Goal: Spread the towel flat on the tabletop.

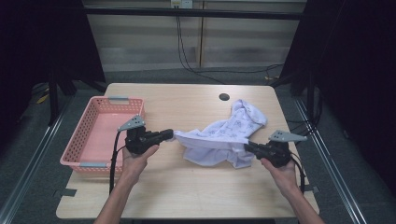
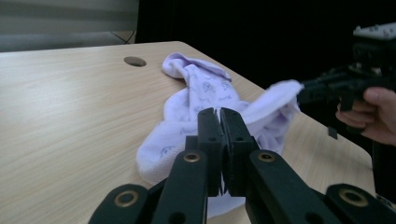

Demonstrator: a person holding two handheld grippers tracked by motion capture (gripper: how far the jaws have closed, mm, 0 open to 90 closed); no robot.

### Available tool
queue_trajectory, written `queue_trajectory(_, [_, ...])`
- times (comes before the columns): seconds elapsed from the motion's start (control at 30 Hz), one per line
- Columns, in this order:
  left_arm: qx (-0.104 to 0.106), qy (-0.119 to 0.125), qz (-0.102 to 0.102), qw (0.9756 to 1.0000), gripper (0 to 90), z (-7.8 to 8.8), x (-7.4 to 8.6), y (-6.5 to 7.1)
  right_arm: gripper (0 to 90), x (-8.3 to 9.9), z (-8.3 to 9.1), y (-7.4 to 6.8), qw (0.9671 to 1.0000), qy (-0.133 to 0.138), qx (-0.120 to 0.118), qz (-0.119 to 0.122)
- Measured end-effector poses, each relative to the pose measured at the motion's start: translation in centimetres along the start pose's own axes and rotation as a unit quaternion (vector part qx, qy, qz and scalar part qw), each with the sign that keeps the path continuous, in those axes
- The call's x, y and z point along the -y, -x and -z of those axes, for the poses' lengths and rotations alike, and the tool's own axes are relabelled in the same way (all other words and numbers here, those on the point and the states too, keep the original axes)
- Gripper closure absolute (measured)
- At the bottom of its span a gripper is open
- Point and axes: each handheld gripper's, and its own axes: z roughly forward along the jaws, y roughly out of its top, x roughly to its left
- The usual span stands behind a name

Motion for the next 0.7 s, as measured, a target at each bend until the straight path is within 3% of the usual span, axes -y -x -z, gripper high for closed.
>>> queue_trajectory(0.13, [0.009,0.01,-0.01,0.9999,88.1,0.1,-1.0,0.8,82.4,-2.7,1.4,0.8,0.9991,0.041,0.007,-0.001])
queue_trajectory(0.3, [0.009,0.02,-0.022,0.9995,88.2,-0.3,-3.1,1.4,82.4,-6.2,2.9,1.2,0.9979,0.06,0.022,0.016])
queue_trajectory(0.33, [0.007,0.024,-0.024,0.9994,88.2,-0.5,-3.9,1.4,82.4,-6.8,3.0,1.4,0.9976,0.062,0.022,0.021])
queue_trajectory(0.37, [0.004,0.027,-0.028,0.9992,88.3,-0.6,-4.6,1.4,82.8,-8.5,3.4,1.9,0.9969,0.071,0.026,0.024])
queue_trajectory(0.43, [0.0,0.031,-0.031,0.999,88.3,-1.0,-6.1,1.5,82.8,-9.0,3.5,2.1,0.9967,0.073,0.029,0.024])
queue_trajectory(0.5, [-0.005,0.034,-0.038,0.9987,88.4,-1.2,-7.6,1.5,82.9,-11.2,4.0,2.7,0.9952,0.089,0.029,0.028])
queue_trajectory(0.57, [-0.006,0.044,-0.043,0.9981,88.4,-1.3,-9.0,1.4,82.8,-11.7,4.1,2.8,0.9949,0.091,0.03,0.031])
queue_trajectory(0.63, [-0.01,0.048,-0.05,0.9976,88.5,-1.3,-10.4,1.5,82.8,-13.7,4.5,3.4,0.994,0.099,0.033,0.034])
queue_trajectory(0.7, [-0.014,0.056,-0.058,0.9966,88.5,-1.4,-12.2,1.6,82.8,-14.4,4.8,3.6,0.9935,0.102,0.035,0.037])
